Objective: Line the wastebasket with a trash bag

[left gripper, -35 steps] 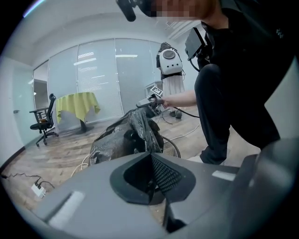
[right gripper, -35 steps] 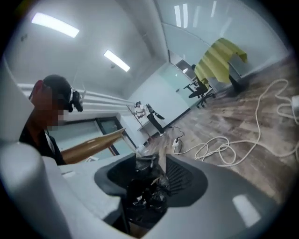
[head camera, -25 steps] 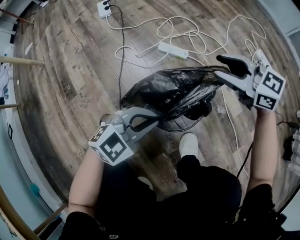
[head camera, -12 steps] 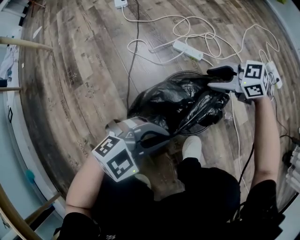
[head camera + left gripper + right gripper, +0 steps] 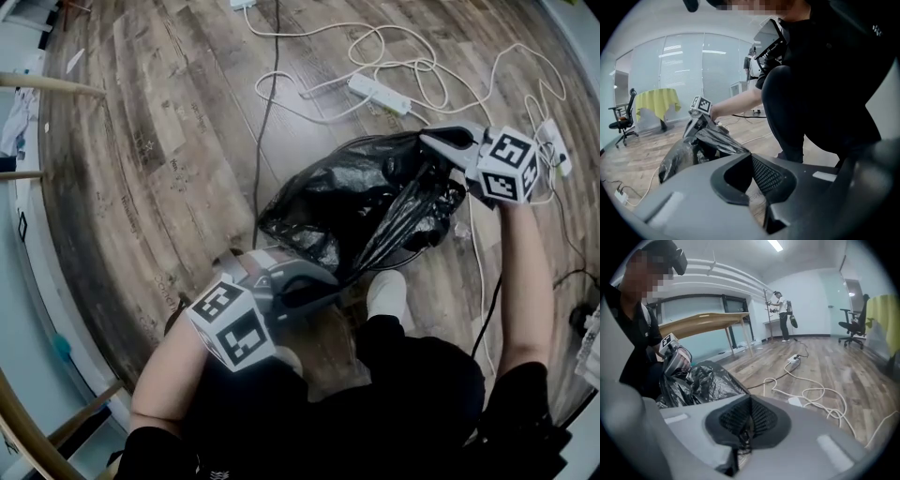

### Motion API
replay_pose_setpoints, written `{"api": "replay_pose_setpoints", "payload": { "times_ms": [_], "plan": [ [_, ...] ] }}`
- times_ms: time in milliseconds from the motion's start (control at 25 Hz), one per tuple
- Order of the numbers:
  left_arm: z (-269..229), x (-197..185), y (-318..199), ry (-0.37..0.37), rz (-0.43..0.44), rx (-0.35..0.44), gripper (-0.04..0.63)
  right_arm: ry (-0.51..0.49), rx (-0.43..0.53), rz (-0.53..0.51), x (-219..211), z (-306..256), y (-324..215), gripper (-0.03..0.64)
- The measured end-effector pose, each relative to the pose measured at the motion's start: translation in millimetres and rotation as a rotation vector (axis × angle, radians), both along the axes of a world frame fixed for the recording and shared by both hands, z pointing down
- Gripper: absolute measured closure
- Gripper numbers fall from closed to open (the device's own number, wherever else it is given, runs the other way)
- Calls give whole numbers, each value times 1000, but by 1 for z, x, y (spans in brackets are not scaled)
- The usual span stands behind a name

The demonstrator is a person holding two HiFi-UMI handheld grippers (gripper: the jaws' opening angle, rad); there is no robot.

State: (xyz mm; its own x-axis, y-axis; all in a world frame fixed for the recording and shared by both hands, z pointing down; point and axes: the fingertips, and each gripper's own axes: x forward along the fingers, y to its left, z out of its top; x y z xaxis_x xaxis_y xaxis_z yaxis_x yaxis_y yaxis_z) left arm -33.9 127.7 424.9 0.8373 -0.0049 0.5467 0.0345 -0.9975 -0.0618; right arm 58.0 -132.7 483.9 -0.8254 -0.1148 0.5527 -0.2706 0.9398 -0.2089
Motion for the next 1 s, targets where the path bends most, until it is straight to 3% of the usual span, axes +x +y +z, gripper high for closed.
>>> {"api": "replay_pose_setpoints", "payload": {
  "times_ms": [120, 320, 560, 760, 880, 1000],
  "plan": [
    [15, -5, 0, -34, -4, -8, 588, -7, -2, 73, 4, 9, -22, 614],
    [42, -9, 13, -104, 9, -64, 588, 23, -113, 128, 9, 51, -41, 614],
    [80, -10, 30, -99, -5, -148, 588, -34, -252, 156, 8, 95, -41, 614],
    [100, -10, 21, -107, -22, -133, 588, -79, -327, 147, 4, 103, -30, 614],
    [94, -14, 17, -93, -41, -85, 588, -155, -313, 158, 12, 85, -23, 610],
    [61, -23, 10, 8, -116, -126, 527, -266, -228, 221, 31, 39, -29, 504]
  ]
}}
